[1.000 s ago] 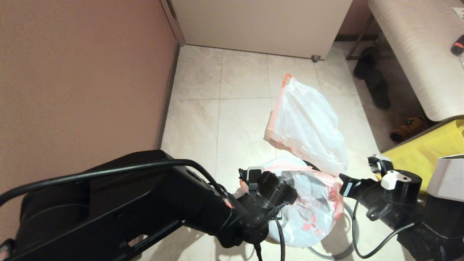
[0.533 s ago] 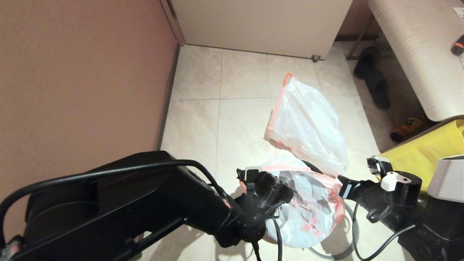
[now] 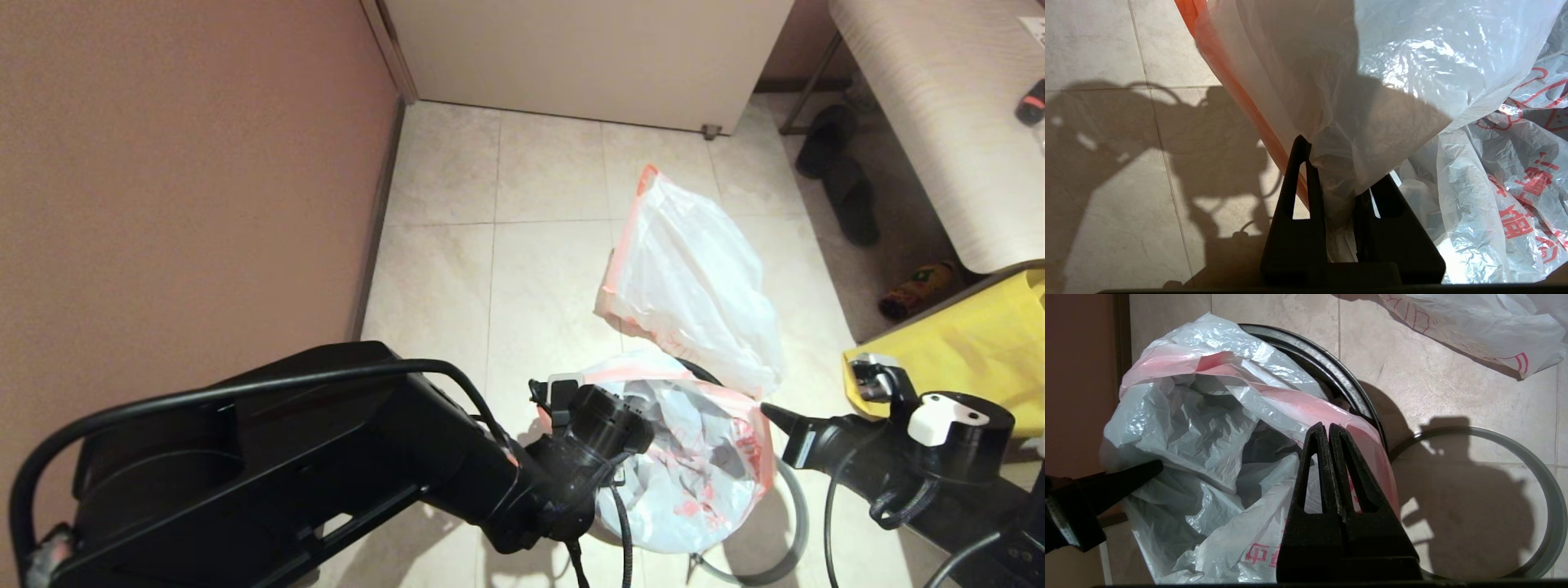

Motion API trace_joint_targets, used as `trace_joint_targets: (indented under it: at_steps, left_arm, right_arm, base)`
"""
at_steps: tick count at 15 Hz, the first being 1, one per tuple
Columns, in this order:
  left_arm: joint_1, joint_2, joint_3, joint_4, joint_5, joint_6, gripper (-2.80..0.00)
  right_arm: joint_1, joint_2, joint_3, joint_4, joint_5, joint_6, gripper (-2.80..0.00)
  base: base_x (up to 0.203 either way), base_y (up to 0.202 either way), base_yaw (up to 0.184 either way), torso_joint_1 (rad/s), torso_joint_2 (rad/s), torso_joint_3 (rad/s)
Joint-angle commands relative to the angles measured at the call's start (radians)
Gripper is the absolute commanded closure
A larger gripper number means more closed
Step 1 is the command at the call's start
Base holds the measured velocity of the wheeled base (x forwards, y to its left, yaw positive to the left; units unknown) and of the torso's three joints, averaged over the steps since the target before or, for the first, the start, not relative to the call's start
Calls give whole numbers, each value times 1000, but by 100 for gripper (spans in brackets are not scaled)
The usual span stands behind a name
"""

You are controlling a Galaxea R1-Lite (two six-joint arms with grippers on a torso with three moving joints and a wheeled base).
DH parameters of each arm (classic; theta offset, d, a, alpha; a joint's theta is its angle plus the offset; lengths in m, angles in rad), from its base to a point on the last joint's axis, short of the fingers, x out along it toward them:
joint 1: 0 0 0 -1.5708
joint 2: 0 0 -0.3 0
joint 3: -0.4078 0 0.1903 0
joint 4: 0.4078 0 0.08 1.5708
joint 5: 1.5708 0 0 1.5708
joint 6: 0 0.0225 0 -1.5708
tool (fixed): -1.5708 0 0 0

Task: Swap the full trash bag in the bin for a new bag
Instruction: Put the new garbage bag on the trash can

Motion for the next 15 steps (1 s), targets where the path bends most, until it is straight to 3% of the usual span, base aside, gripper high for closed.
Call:
trace_joint_targets:
  at_steps: [1, 4, 10, 15]
  left_arm:
    - [0, 5, -1, -2, 3, -4, 0]
    - [-7, 5, -2, -3, 3, -4, 0]
    - [-14, -2, 2, -3, 3, -5, 0]
    - [-26, -13, 36, -5, 5, -11, 0]
  right_arm:
    - [2, -20, 30, -47, 30, -17, 0]
    - [10, 58, 45, -48, 65, -62, 0]
    - [2, 141, 12, -48, 71, -65, 0]
    - [-35, 132, -34, -48, 49, -14, 0]
  base:
    - [0, 0, 0, 0, 0, 0]
    - [0, 0, 0, 0, 0, 0]
    - [0, 0, 0, 0, 0, 0]
    - [0, 0, 0, 0, 0, 0]
